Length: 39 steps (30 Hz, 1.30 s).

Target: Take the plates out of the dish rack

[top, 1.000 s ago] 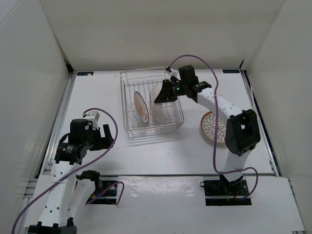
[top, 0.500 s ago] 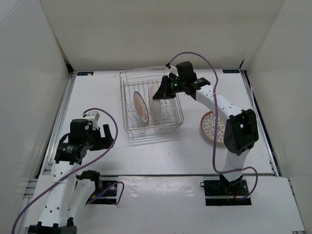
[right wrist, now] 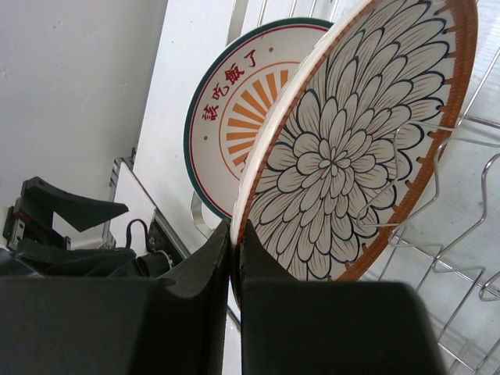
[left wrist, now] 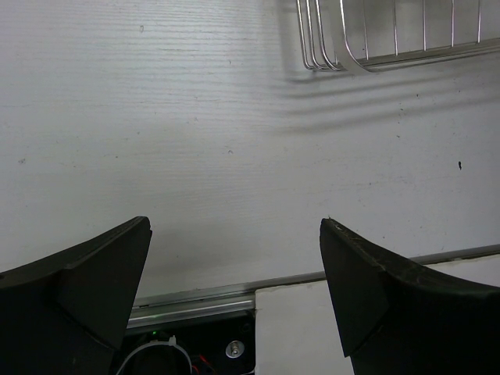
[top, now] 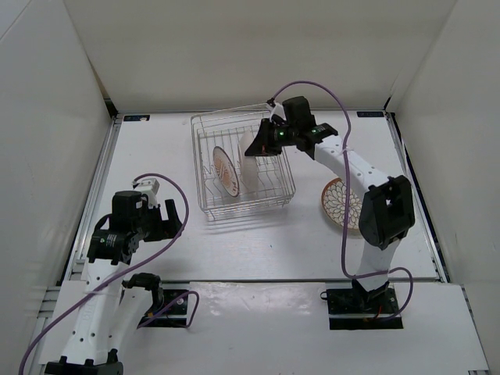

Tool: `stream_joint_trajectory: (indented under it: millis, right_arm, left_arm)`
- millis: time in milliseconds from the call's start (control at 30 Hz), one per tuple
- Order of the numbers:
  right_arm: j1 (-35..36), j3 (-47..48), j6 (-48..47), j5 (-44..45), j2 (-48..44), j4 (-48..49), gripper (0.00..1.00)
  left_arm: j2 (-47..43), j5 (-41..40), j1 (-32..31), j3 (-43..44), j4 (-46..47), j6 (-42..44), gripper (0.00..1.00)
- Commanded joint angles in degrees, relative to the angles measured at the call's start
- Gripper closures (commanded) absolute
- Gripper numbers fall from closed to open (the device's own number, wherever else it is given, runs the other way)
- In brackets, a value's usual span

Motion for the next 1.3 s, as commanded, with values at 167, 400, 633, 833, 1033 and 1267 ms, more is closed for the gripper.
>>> stream_joint_trajectory:
  millis: [167, 400, 633, 833, 1033, 1267]
  right_arm:
    - [0.2, -0.1, 0.1, 1.3, -11.6, 18.2, 1.0]
    - [0.5, 6.9, 1.5, -2.5, -9.0, 16.7, 1.0]
    - [-0.6, 22.0, 3.8, -8.5, -0.2, 7.6, 1.0]
    - [-1.6, 17.3, -0.4, -4.7, -4.2, 3.9, 1.0]
    - [-3.8, 23.7, -12.2, 8.1, -9.9, -13.6, 1.0]
    - [-3.9, 26.8, -23.3, 28.8, -14.9, -36.2, 1.0]
  left_arm:
    - [-0.7, 0.6, -0.2, 0.0, 0.0, 0.1, 0.0]
    - [-0.8, 0.6, -0.2, -0.1, -0.1, 0.1, 0.0]
    - [-0.7, 0.7, -0.1, -0.1, 0.1, 0.0, 0.0]
    - [-0.6, 0.8, -0.2, 0.0, 0.0, 0.1, 0.0]
    - [-0.5, 0.9, -0.2, -0.2, 0.0, 0.0, 0.0]
    - [-0.7, 1.3, -0.1, -0.2, 0.2, 0.1, 0.0]
